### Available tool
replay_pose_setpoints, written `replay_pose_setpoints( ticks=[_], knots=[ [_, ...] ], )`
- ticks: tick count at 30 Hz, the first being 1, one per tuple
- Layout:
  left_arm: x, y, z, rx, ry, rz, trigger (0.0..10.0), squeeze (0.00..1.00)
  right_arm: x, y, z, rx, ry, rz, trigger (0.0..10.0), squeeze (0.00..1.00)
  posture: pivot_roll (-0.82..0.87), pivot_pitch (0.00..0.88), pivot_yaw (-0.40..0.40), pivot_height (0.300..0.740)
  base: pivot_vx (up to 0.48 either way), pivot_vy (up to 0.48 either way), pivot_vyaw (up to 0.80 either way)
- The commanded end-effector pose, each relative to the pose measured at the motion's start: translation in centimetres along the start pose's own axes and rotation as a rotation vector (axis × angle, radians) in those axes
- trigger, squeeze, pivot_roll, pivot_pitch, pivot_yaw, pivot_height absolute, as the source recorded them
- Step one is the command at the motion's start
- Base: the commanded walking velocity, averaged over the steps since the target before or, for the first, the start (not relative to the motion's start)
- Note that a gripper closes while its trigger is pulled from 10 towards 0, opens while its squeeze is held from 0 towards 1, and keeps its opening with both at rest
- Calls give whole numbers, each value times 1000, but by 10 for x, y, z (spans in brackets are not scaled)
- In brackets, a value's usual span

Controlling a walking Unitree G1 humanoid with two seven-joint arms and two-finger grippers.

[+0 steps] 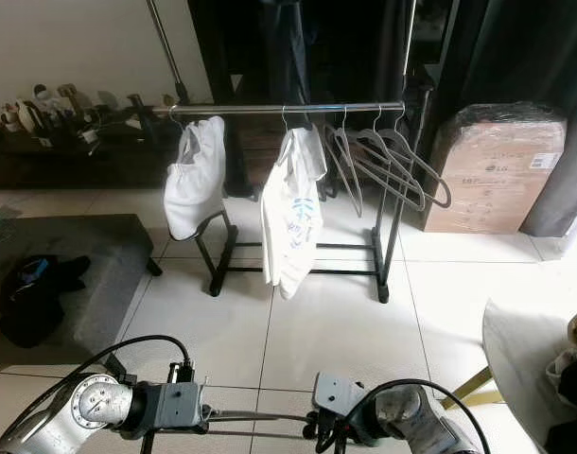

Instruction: Hang hanger

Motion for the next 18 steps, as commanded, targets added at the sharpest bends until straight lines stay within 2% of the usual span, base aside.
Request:
replay_pose_setpoints(
  ticks=[1,5,6,7,8,13,15,18],
  knots=[
    [0,-4,6,26,10,5,10000,0,2,0,-3,-14,9,-10,0,0,-34,78,84,740,0,0,0],
    [7,-6,7,35,-41,-53,10000,0,1,1,-1,-11,14,-11,0,0,-29,80,82,740,0,0,0],
    [8,-7,5,12,-68,-67,10000,627,1,1,-1,-9,14,-10,0,0,-29,80,82,740,0,0,0],
    [8,-7,5,12,-68,-67,10000,627,1,1,-1,-9,14,-10,0,0,-29,80,82,740,0,0,0],
    [9,-8,3,-9,-81,-72,10000,1000,1,1,0,-8,15,-10,0,0,-29,81,80,740,0,0,0],
    [7,-13,0,-33,-88,-70,10000,1000,0,1,0,-5,17,-6,0,0,-29,84,79,740,0,0,0],
    [2,-22,-7,-103,-122,-41,10000,1000,-3,1,2,1,22,4,0,0,-27,86,77,740,0,0,0],
    [-2,-27,-11,-131,-133,-20,10000,1000,-4,1,2,3,25,6,0,0,-27,87,77,740,0,0,0]
  ],
)
Point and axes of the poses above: a point about 5 cm out from each wrist's last joint towards the gripper, its own y axis pointing out of the wrist towards the gripper, its own x axis along the axis of the wrist's last joint, z = x × y, the point moved 3 cm from there along y, pointing out of the wrist towards the gripper, and after that the axes turned 8 degrees about -y, right-handed, at the moved point
